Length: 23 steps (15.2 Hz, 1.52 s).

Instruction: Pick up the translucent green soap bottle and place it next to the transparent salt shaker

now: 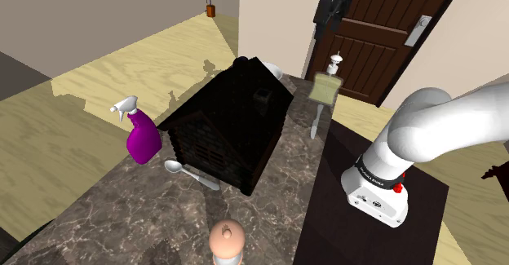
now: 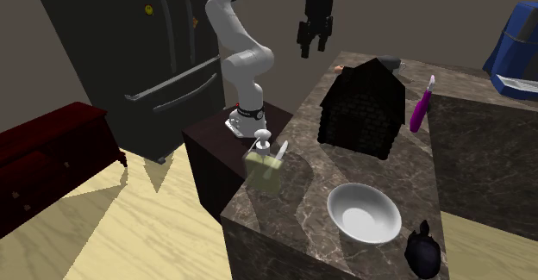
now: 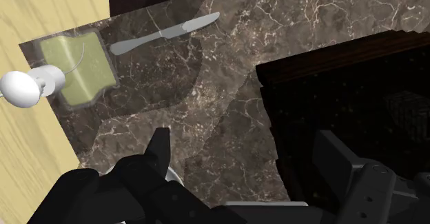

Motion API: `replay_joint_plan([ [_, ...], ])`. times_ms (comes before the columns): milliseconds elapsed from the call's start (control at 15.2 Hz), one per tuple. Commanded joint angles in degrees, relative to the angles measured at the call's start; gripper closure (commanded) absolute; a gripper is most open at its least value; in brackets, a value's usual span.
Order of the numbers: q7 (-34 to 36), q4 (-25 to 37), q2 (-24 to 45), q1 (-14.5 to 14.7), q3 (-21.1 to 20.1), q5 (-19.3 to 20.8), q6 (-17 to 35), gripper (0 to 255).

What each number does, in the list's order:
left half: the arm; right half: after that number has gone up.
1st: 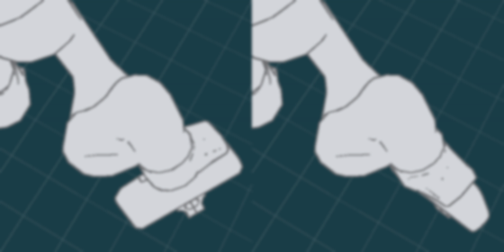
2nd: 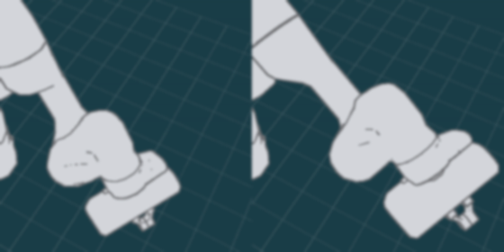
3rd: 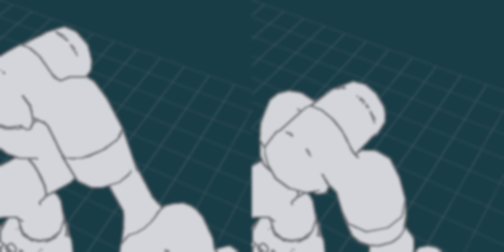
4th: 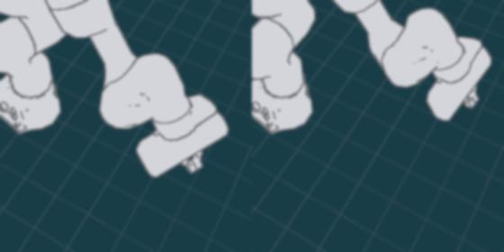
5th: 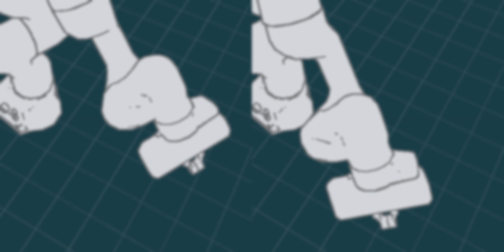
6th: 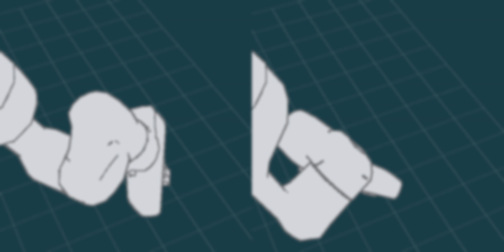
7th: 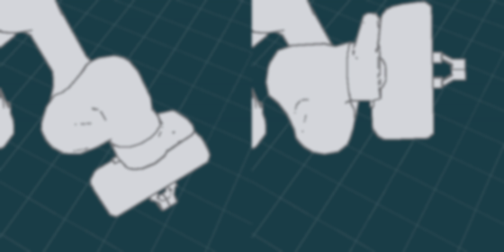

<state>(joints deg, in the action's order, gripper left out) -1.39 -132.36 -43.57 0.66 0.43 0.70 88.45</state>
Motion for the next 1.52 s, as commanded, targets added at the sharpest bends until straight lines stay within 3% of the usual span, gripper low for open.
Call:
replay_joint_plan([
  [0, 0.0, 0.0, 0.0, 0.0, 0.0, 0.0, 0.0, 0],
  [726, -13.4, -7.1, 9.4, -2.8, 9.7, 8.5, 12.6, 0],
  [1452, -25.8, -5.8, 27.5, -5.5, 18.9, 14.3, 26.9, 0],
])
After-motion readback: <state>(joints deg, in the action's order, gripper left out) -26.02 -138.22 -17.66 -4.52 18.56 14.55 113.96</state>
